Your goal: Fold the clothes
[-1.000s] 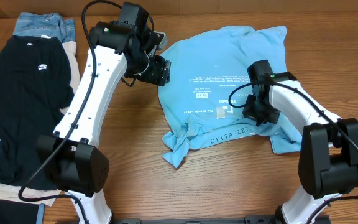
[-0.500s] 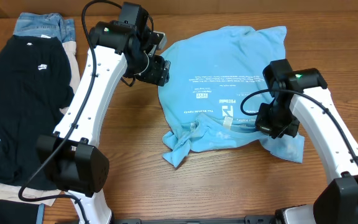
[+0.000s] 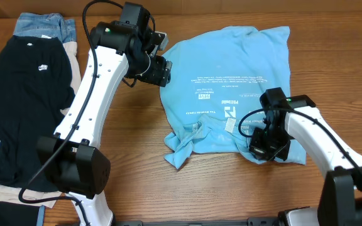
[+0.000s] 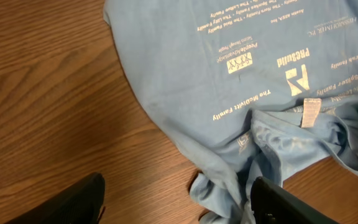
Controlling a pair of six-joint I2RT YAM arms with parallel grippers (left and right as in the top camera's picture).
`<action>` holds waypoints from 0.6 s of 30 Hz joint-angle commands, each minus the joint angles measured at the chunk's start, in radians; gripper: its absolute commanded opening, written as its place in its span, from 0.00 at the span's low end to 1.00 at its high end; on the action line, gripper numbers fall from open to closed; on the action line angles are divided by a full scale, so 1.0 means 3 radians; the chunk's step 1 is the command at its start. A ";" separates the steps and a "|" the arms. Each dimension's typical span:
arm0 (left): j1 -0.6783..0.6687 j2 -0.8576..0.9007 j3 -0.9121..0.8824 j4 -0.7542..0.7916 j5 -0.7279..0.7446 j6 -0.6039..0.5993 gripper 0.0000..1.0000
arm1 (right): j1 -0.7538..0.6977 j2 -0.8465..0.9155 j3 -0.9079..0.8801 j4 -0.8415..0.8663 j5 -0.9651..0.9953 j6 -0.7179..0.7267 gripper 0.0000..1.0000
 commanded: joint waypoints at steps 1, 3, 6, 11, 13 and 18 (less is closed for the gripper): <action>-0.0006 0.0052 0.0023 0.0025 -0.0067 -0.0042 0.78 | 0.0019 -0.0305 0.0184 0.0020 -0.0219 -0.0009 0.11; -0.0006 0.0052 0.0023 0.0025 -0.0083 -0.0042 0.78 | 0.0019 -0.0427 0.0303 0.0022 -0.0217 -0.0031 0.20; -0.0006 0.0052 0.0023 0.0041 -0.0094 -0.0042 0.78 | 0.0019 -0.0591 0.0514 0.0028 -0.0206 -0.0132 0.51; -0.0006 0.0052 0.0023 0.0086 -0.0094 -0.0042 0.78 | 0.0019 -0.0618 0.0650 0.0467 -0.0074 -0.0198 0.60; -0.0003 0.0052 0.0023 0.0117 -0.0094 -0.0041 0.77 | 0.0028 -0.0514 0.0650 0.0661 0.0009 -0.0252 0.50; 0.0060 0.0051 0.0023 0.0172 -0.0093 -0.0043 0.73 | 0.0029 -0.0051 0.0650 0.0922 0.0069 -0.0285 0.28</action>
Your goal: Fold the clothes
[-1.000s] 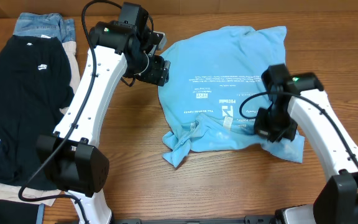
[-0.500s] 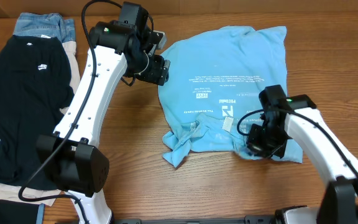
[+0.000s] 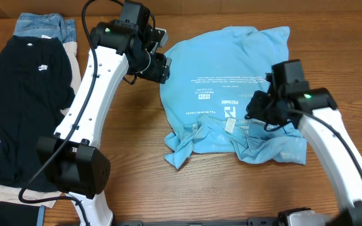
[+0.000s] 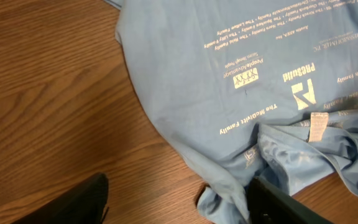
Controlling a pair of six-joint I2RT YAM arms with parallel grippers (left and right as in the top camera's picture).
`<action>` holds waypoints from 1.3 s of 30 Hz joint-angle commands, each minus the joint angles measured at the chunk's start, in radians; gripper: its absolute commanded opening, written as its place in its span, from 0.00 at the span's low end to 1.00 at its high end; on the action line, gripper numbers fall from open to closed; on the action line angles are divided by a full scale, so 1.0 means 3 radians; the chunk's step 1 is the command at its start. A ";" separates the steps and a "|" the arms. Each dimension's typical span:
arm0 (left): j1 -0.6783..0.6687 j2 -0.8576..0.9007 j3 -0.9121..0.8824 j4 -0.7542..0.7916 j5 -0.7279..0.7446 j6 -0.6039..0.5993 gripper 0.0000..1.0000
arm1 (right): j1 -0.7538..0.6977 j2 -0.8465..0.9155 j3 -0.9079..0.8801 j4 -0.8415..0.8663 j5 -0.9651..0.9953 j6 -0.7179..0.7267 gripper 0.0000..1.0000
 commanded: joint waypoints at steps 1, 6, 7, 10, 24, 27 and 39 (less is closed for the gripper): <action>0.0064 0.0052 0.0023 0.0008 -0.0018 -0.0042 0.73 | 0.0013 0.0345 0.0051 0.0037 0.0090 -0.0048 0.26; 0.0117 0.0052 0.0023 -0.0019 -0.0018 -0.0042 0.70 | 0.0013 0.0699 0.0051 -0.0019 0.0090 -0.0042 0.18; 0.0118 0.0052 0.0023 -0.0018 -0.0018 -0.0042 0.69 | 0.0013 0.0768 0.0051 -0.0024 0.0092 -0.0042 0.18; 0.0118 0.0052 0.0023 -0.0004 -0.0017 -0.0043 0.68 | 0.0011 0.0912 0.0010 0.0042 0.0158 -0.0020 0.17; 0.0117 0.0052 0.0023 0.0090 0.0010 0.0020 0.73 | -0.0416 0.1287 -0.0188 0.0608 0.0298 0.0056 0.18; 0.0117 0.0052 0.0023 0.0123 0.0033 0.0022 0.76 | -0.0613 0.1294 -0.0191 0.0642 0.0356 0.0055 0.18; 0.0093 0.0373 0.0022 0.0603 0.0376 0.0273 0.77 | -0.1467 0.1537 -0.0090 0.0841 -0.0001 -0.0253 0.28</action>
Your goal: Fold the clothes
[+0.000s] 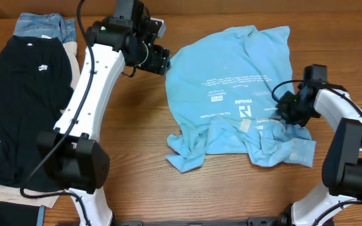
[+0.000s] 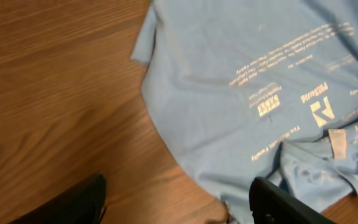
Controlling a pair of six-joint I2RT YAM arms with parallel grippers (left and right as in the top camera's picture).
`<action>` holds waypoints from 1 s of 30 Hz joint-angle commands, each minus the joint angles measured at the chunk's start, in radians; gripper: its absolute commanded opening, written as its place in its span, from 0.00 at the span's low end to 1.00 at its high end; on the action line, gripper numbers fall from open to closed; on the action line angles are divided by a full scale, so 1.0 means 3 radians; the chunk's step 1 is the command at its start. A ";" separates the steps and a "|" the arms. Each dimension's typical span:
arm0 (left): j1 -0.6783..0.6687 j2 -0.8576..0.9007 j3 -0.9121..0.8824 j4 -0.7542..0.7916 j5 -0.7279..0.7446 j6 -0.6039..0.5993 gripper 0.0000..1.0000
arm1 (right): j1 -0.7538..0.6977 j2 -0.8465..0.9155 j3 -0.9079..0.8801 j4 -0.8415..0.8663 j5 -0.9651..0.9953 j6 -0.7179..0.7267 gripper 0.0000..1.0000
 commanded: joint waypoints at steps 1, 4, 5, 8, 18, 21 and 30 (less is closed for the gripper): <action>-0.0019 0.0362 0.0022 0.0295 0.0184 0.0209 0.77 | -0.0281 0.0191 0.0120 -0.0070 -0.0203 -0.0317 0.31; -0.0018 0.0643 0.0022 0.0629 0.0182 0.0229 0.77 | -0.0299 0.0117 0.0425 -0.0413 -0.0312 -0.0481 0.35; -0.0017 0.0731 0.0022 0.0732 0.0182 0.0228 0.76 | -0.0278 0.0075 0.0547 -0.0553 -0.0314 -0.0542 0.37; -0.0013 0.1005 0.0022 0.1045 0.0182 0.0226 0.76 | -0.0189 -0.0048 0.0880 -0.0917 -0.0324 -0.0627 0.40; -0.0018 0.1592 0.0023 0.1532 0.0037 0.0226 0.71 | 0.0179 -0.0435 0.1390 -0.1484 -0.0323 -0.0649 0.41; -0.0015 0.1645 0.0023 0.1542 0.0020 0.0221 0.71 | 0.0242 -0.0488 0.1390 -0.1483 -0.0323 -0.0647 0.44; -0.0078 0.1678 0.0022 0.1624 -0.0219 0.0214 0.63 | 0.0289 -0.0491 0.1390 -0.1508 -0.0324 -0.0633 0.44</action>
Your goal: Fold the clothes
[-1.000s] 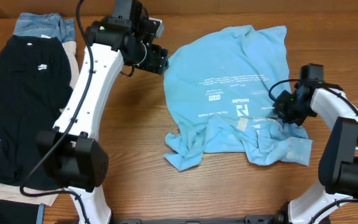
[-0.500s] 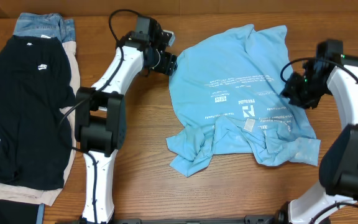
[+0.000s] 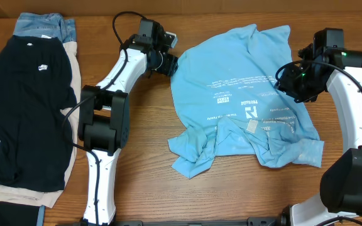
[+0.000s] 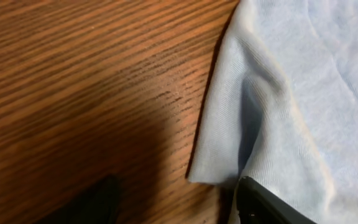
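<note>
A light blue T-shirt (image 3: 231, 94) with printed text lies spread on the wooden table, its near end crumpled. My left gripper (image 3: 171, 64) is low at the shirt's far left edge. In the left wrist view that gripper (image 4: 178, 198) is open, and a corner of the shirt's edge (image 4: 219, 168) lies just ahead of the gap, near the right finger (image 4: 263, 202). My right gripper (image 3: 298, 85) is over the shirt's right edge; its jaws are hidden from above.
A pile of clothes fills the left of the table: a black shirt (image 3: 24, 100) on top, jeans (image 3: 43, 25) behind it, beige cloth (image 3: 74, 69) beneath. Bare wood (image 3: 137, 138) separates the pile from the blue shirt.
My left gripper has dropped close to the table at the shirt's far left edge. My right gripper has moved farther back along the right edge, and the shirt lies a little farther right.
My right gripper was on the crumpled near end of the shirt, then at the shirt's right side, while my open left gripper hovered above the left edge. The shirt has shifted rightwards in steps, and my left gripper now sits low at its corner.
</note>
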Controlling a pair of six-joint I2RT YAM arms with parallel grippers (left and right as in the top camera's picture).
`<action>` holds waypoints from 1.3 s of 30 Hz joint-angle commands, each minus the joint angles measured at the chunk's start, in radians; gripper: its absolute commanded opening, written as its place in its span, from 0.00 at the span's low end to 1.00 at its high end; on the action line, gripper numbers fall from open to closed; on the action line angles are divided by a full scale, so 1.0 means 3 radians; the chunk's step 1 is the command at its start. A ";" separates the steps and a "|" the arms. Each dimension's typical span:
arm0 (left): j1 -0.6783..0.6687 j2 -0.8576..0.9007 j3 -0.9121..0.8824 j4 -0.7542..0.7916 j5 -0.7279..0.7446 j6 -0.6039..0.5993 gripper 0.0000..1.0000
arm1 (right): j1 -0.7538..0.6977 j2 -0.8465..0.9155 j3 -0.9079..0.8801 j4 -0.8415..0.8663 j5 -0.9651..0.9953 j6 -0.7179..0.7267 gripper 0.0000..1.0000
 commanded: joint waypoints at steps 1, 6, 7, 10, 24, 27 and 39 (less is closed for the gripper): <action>-0.0076 0.0177 0.0003 0.0018 -0.0284 0.0013 0.63 | 0.0020 -0.0052 0.0072 0.0000 -0.0004 -0.0014 0.44; -0.0163 0.0177 0.0003 0.0131 -0.0546 0.0013 0.60 | 0.0020 -0.0052 0.0072 -0.0008 -0.0004 -0.0014 0.44; -0.0181 0.0177 0.0003 0.0149 -0.0587 0.0014 0.59 | 0.0020 -0.0052 0.0072 -0.0017 -0.0004 -0.0014 0.45; -0.0220 0.0178 0.0003 0.0186 -0.0699 0.0015 0.55 | 0.0020 -0.0052 0.0072 -0.0041 -0.0001 -0.0015 0.45; -0.0263 0.0277 0.0003 0.0252 -0.0732 0.0010 0.14 | 0.0020 -0.0052 0.0072 -0.0039 0.0009 -0.0015 0.45; -0.0258 0.0276 0.0024 0.0268 -0.0744 -0.0038 0.07 | 0.0020 -0.0052 0.0072 -0.0038 0.0008 -0.0015 0.45; 0.0086 0.0275 0.1214 -0.1057 -0.1242 -0.0175 0.04 | 0.0029 -0.0052 0.0072 -0.0088 0.0004 -0.0015 0.45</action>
